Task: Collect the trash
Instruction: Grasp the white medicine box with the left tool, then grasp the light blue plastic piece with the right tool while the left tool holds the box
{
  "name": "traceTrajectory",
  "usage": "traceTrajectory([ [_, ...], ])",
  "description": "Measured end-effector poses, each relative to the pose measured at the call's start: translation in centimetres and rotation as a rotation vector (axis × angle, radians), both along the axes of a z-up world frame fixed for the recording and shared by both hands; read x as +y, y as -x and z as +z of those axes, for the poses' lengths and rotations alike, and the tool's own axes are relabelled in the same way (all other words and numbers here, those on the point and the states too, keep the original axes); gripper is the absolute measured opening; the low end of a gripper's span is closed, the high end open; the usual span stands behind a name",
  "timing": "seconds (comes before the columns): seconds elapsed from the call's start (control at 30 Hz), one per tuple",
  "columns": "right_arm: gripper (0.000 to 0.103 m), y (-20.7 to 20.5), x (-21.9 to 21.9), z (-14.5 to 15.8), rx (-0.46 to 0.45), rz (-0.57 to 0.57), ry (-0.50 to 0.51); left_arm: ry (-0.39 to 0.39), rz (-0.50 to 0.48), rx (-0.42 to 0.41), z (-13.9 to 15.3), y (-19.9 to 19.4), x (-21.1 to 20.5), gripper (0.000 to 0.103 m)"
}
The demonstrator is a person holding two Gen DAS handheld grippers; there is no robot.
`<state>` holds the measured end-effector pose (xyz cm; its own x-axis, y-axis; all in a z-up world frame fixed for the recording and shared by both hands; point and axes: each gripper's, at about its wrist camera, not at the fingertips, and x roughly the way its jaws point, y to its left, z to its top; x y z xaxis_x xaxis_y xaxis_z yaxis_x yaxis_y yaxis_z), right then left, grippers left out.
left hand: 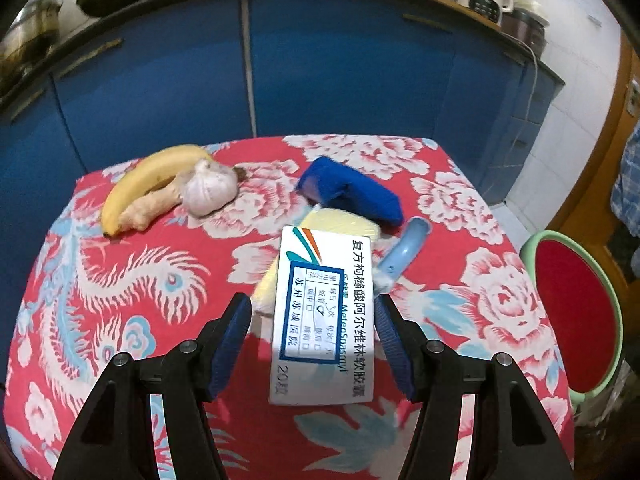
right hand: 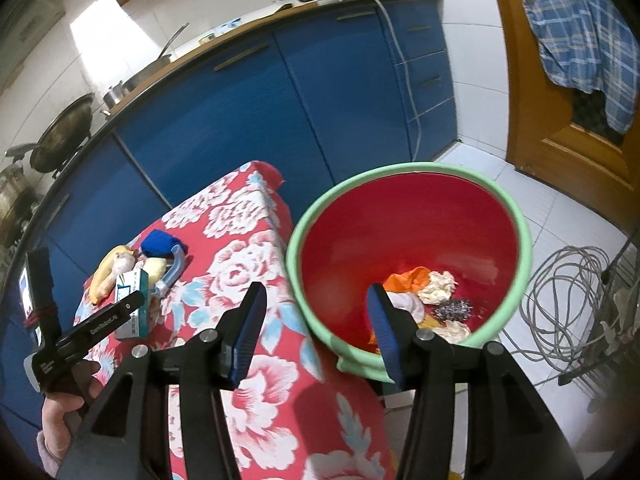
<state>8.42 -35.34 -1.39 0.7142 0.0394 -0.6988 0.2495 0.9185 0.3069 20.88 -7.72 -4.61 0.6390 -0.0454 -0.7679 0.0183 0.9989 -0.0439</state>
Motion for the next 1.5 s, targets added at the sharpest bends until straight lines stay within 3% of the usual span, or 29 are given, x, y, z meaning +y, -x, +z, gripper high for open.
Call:
traceTrajectory([
  [0.13,0.054,-1.0,1.5,0.0,0.003,0.033,0.007,0.044,0.01,0.017,-0.4,-0.2,1.4,0.065],
  [0.2,0.054,-1.4,2.3,0.1,0.005,0.049,0.01,0.071,0.013,0.026,-0.7,-0.3,2.0,0.057],
  [0.5,0.054,-3.6,6.2,-0.1,0.023,0.134,0.027,0.153,0.028,0.004,-0.2,0.3,4.5,0.056],
  [0.73,0.054,-6.4,10.2,-0.7,0.043,0.216,0.048,0.099,0.102,-0.052,0.4,0.1,7.4,0.056],
  [0.97,0.054,-10.8,13.5,-1.6,0.054,0.278,0.068,0.101,0.165,-0.055,-0.3,-0.1,9.5,0.056],
  [1.33,0.054,-16.6,14.6,-4.2,0.09,0.265,0.038,0.114,0.199,-0.036,-1.0,-0.4,10.7,0.056],
  [1.5,0.042,-17.7,14.7,-4.7,0.098,0.263,0.038,0.114,0.198,-0.035,-1.1,-0.4,10.8,0.056],
])
